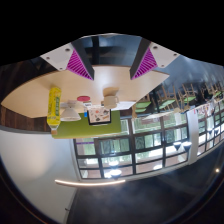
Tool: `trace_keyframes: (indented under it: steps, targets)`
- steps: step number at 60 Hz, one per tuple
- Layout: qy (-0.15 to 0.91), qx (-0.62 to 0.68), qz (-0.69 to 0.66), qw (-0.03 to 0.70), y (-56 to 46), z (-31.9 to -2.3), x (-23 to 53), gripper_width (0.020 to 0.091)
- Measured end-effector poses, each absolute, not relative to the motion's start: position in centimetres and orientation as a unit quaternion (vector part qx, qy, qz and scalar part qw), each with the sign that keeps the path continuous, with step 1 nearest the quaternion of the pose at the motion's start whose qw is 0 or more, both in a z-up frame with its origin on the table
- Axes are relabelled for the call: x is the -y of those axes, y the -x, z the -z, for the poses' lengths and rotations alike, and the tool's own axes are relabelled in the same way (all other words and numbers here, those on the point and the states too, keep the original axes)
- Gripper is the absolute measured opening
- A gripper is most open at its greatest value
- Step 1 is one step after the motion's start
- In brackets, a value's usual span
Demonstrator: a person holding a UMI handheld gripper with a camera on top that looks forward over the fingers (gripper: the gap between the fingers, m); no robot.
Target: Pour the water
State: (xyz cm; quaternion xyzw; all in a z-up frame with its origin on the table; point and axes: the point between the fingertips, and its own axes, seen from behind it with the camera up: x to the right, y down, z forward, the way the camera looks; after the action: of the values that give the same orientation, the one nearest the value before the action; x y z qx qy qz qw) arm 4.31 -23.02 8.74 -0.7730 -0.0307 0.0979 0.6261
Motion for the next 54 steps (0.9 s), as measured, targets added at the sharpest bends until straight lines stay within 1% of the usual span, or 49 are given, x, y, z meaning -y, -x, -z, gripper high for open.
trace_keyframes:
  steps: [11, 17, 18, 23, 27, 31, 32, 40, 47, 48, 51, 54]
  targets:
    - [0.765, 0.040, -0.074, 0.638, -6.7, -9.0, 22.9, 0.0813]
    - [0.753, 0.048, -0.039, 0.656, -10.5, -10.2, 20.8, 0.0812]
    - [0.750, 0.045, -0.030, 0.659, -10.4, -10.8, 20.8, 0.0810]
    - [0.740, 0.025, 0.012, 0.672, -16.2, -11.1, 17.1, 0.0811]
    - [0.736, 0.003, 0.044, 0.676, -20.0, -11.9, 15.3, 0.0811]
    - [0.734, -0.006, 0.062, 0.676, -23.9, -11.6, 10.9, 0.0813]
    - [0.733, -0.009, 0.067, 0.677, -24.4, -11.9, 11.0, 0.0816]
    - [0.739, -0.037, 0.068, 0.670, -28.9, -10.6, 3.7, 0.0817]
    - [0.741, -0.047, 0.060, 0.667, -30.6, -9.8, -0.8, 0.0815]
    - [0.740, -0.047, 0.060, 0.668, -30.6, -9.8, -1.5, 0.0807]
    - [0.741, -0.050, 0.060, 0.667, -30.9, -9.5, -2.9, 0.0497]
    - [0.736, -0.064, 0.066, 0.671, -31.4, -9.4, -3.5, 0.0467]
